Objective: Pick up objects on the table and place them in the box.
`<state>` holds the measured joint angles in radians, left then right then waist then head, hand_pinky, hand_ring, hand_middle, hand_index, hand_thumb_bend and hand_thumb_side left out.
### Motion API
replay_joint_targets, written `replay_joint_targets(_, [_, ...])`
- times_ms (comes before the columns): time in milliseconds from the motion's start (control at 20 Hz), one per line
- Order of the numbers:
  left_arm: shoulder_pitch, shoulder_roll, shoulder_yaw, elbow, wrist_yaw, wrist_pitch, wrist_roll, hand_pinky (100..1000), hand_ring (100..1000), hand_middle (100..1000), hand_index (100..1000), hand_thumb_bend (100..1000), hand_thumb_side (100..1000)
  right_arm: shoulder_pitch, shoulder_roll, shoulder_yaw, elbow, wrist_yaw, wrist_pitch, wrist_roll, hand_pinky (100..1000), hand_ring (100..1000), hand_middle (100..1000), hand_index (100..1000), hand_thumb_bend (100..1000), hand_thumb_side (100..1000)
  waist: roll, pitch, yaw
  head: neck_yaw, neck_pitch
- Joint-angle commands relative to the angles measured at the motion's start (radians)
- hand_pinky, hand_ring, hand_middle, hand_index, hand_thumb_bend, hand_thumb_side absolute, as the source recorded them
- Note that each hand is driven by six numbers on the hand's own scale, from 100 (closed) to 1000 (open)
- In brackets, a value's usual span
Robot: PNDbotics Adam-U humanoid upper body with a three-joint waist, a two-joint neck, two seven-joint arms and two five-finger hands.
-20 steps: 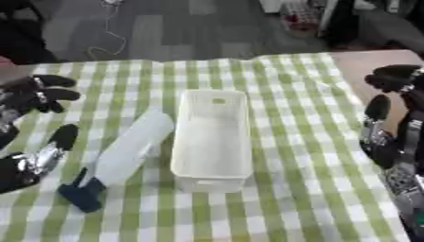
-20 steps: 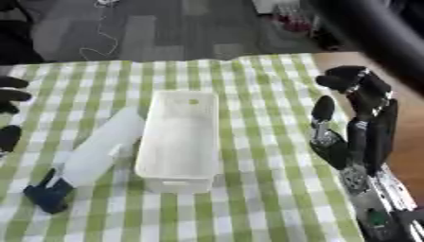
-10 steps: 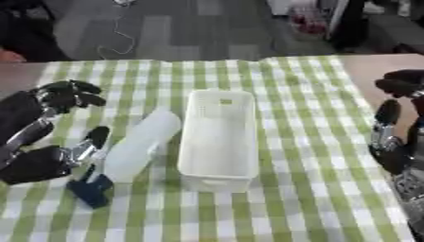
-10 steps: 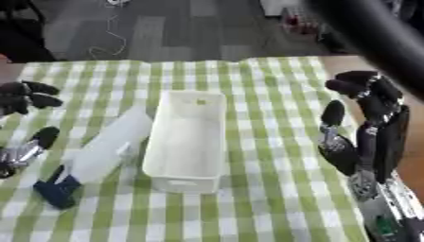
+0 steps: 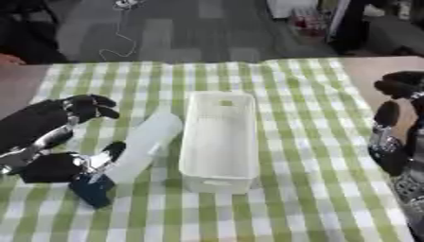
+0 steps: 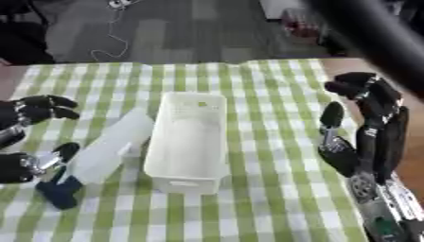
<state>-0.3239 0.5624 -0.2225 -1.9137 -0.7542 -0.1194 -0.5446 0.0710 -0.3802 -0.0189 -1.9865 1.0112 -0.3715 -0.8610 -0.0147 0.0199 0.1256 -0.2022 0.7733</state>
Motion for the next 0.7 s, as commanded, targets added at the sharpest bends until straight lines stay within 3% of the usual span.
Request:
replay_joint_targets(50, [-0.026,0.007,-0.003,0.003,-0.007,-0.004,-0.02,794,810,881,878,223,1000,-0.002,-0.022,-0.004,-0.014,-0.006,-0.05,-0.044,314,416,552,619,100,925,0.003,-0.009,0.001,-0.004,-0.01])
replay_joint_targets(700, [-0.092,0.028,-0.045,0.064,-0.023,-0.023,-0.109,853,850,891,881,254,1000,-0.009,-0.032,-0.003,-0.014,-0.022,-0.053,-0.031,314,416,553,620,100,927,0.01,-0.011,-0.005,-0.005,-0.031])
